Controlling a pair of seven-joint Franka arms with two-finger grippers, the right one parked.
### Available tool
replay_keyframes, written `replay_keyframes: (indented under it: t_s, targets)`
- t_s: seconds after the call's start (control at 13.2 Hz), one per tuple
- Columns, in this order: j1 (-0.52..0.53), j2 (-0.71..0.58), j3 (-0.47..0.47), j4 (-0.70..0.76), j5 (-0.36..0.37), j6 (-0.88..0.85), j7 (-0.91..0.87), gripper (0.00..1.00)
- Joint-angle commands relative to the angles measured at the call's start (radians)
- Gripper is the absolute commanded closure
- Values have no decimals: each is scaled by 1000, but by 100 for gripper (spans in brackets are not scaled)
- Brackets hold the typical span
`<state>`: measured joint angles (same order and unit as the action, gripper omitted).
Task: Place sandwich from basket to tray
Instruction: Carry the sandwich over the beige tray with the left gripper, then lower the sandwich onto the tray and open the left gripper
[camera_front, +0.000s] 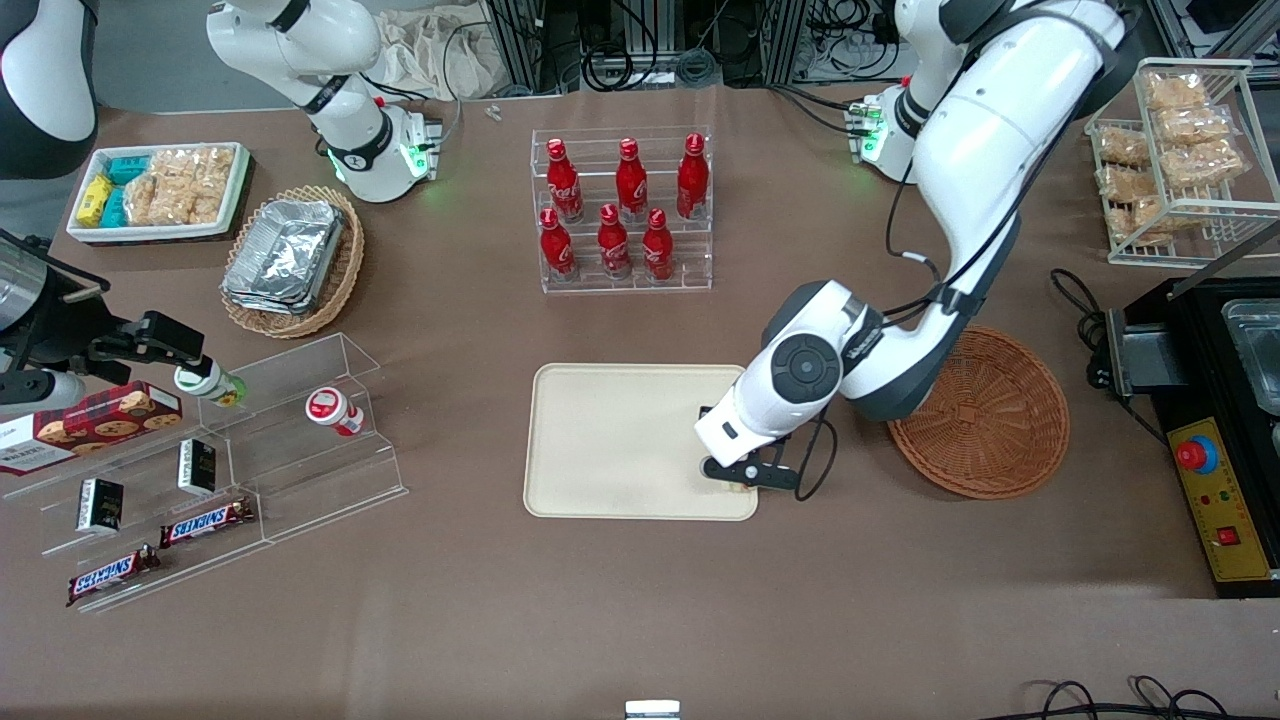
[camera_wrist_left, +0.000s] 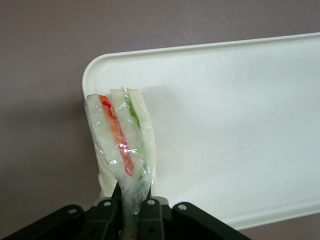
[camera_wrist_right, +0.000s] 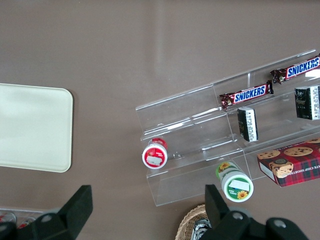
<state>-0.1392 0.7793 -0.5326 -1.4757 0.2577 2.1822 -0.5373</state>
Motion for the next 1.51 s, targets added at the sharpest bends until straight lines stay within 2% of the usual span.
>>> replay_keyframes:
  t_s: [0.0,0.23,0.38,0.61,0.68,0.76,0.83,0.91,0.98,1.06,1.29,1.44]
  targets:
    - [-6,52,-3,42,28,33,-20,100]
    - [-10,61,-3,40,29,39,-20,99]
    - [-16,64,-3,37,29,39,-36,82]
    - [-17,71,-3,35,29,39,-70,68]
    - [-17,71,-3,35,28,39,-85,52]
    - [-16,69,-3,35,29,39,-98,46]
    - [-16,69,-3,35,29,39,-102,27]
    - [-11,64,-3,35,29,38,-102,19]
    - [-5,54,-3,37,29,36,-101,15]
    - [12,37,-3,37,28,28,-98,1]
    - [24,-58,-1,38,29,24,-98,0]
    - [36,-153,49,35,49,-5,-95,0]
